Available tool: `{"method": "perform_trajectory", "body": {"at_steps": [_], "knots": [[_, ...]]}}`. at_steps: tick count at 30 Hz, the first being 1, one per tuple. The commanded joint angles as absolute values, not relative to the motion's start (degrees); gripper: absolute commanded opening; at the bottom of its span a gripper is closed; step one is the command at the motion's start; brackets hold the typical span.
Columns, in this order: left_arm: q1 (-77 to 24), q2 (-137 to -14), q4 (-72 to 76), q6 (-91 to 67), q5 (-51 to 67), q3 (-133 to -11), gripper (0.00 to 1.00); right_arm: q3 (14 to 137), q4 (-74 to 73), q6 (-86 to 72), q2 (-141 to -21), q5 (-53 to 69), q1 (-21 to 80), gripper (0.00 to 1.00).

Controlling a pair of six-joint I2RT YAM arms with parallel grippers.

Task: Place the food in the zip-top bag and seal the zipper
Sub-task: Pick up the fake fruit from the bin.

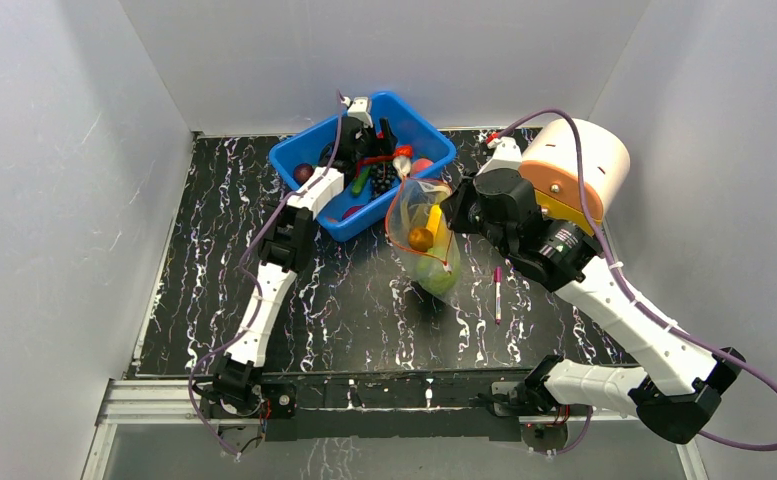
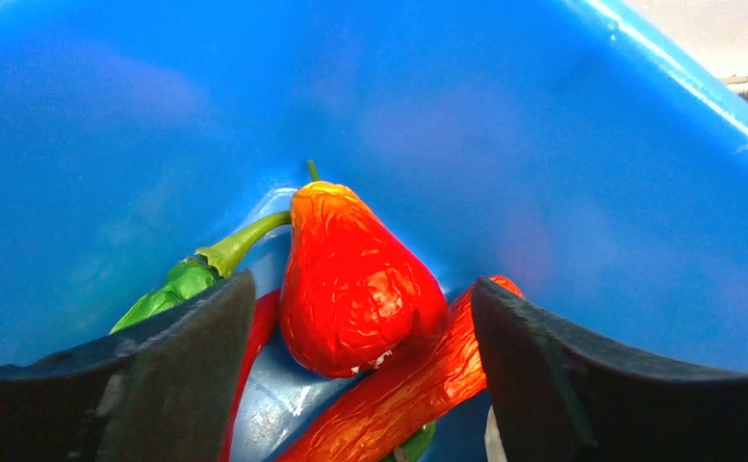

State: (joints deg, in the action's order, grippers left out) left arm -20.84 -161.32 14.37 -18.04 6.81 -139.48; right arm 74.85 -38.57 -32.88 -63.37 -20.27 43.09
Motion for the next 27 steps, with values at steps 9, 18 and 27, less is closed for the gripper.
{"method": "perform_trajectory", "body": {"at_steps": [9, 18, 27], "knots": [[-21.9, -154.3, 18.3, -14.2, 5.0, -135.0, 0.46, 77.6, -33.6, -32.4, -62.4, -21.0, 43.0, 0.00], [-22.0, -144.3, 19.8, -14.9, 6.5, -125.2, 0.38, 75.7, -33.2, -33.8, -61.1, -20.4, 43.0, 0.00], [-22.0, -134.0, 15.5, -16.9, 8.6, -115.6, 0.37, 72.3, -33.2, -34.9, -60.4, -21.5, 43.0, 0.00]]}}
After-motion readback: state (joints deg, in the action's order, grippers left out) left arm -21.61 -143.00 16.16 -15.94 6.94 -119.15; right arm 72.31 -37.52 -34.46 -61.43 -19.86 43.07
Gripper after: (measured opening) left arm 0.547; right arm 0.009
